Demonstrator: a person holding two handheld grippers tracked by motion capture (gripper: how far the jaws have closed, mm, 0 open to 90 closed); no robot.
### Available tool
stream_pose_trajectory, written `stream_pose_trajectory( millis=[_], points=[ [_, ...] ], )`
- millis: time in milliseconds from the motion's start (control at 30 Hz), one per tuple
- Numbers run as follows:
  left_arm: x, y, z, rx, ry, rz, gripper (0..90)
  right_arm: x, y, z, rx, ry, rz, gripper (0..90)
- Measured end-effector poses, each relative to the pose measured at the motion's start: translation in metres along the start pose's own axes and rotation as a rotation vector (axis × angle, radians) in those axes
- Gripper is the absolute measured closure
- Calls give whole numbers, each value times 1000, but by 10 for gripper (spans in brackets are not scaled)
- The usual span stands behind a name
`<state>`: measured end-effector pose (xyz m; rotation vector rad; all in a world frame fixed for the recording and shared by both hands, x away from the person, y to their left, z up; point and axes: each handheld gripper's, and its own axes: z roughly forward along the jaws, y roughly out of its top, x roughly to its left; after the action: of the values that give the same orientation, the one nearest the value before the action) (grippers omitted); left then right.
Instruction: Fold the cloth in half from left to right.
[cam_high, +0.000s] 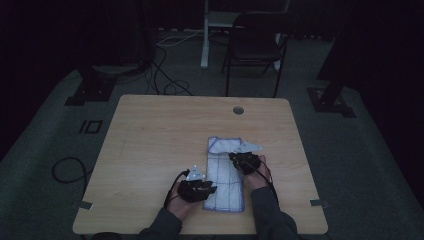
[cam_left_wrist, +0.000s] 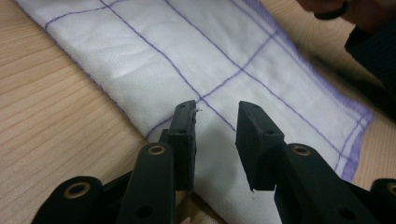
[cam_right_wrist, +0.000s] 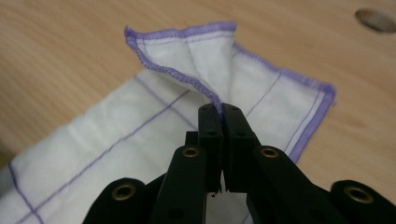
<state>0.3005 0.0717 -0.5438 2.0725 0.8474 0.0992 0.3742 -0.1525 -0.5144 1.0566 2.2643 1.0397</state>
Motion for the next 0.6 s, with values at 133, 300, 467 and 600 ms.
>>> stream_pose_trajectory(
  millis=[133, 300, 467, 600],
  points=[
    [-1, -1, 2, 8, 5, 3, 684, -7, 4, 3, 0, -13, 21, 883],
    [-1, -1, 2, 11, 5, 2, 683, -16, 1, 9, 29, -31, 59, 854],
    [-1, -1, 2, 13, 8, 3, 683, -25, -8, 12, 59, -50, 124, 822],
    [-1, -1, 2, 14, 5, 3, 679, -30, -15, 15, 91, -79, 156, 769]
  ],
)
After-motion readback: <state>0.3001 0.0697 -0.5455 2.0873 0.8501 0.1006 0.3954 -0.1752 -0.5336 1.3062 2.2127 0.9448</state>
